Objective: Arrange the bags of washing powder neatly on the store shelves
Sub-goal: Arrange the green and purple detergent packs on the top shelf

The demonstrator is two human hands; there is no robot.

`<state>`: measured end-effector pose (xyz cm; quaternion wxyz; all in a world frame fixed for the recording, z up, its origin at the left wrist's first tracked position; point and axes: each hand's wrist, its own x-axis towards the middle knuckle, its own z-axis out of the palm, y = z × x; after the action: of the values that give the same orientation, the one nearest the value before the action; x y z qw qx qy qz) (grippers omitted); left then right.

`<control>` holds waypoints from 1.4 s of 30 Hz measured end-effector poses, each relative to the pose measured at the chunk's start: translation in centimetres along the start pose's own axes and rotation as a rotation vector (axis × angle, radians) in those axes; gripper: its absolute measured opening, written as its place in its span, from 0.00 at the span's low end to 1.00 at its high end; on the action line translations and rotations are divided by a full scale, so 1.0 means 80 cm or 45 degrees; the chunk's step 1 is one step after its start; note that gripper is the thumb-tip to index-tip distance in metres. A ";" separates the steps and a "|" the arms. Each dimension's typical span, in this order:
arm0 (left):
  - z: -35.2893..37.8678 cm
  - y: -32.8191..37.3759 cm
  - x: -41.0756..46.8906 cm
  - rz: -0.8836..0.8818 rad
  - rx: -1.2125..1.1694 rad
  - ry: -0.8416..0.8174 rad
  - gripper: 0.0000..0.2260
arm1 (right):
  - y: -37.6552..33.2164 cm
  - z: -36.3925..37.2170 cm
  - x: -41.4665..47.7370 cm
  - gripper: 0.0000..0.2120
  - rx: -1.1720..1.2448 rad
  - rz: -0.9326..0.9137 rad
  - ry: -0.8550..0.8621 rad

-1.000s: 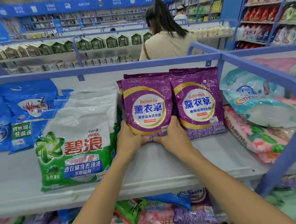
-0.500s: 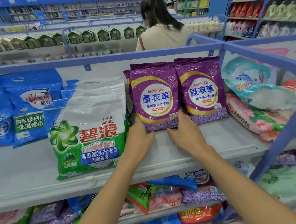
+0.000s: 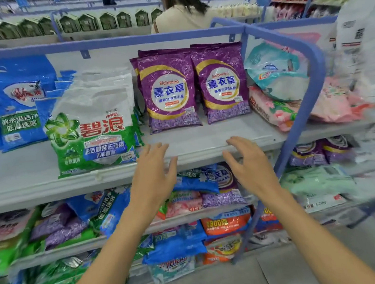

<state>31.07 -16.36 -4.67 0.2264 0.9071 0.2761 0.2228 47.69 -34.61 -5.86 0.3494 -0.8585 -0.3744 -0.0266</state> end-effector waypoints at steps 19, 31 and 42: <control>0.133 0.005 -0.129 -0.214 0.124 -0.172 0.22 | 0.106 0.010 -0.123 0.28 0.028 0.328 -0.365; 0.274 -0.025 -0.016 -0.561 -0.262 -0.343 0.12 | 0.174 0.117 -0.025 0.28 0.280 0.716 -0.434; 0.279 0.007 0.013 -1.288 -1.196 -0.378 0.07 | 0.219 0.135 0.020 0.23 0.861 1.029 -0.382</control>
<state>43.92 -22.60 -21.89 0.7049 0.4947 0.5047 0.0595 58.05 -35.25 -23.68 0.5309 -0.7682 -0.0482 0.3544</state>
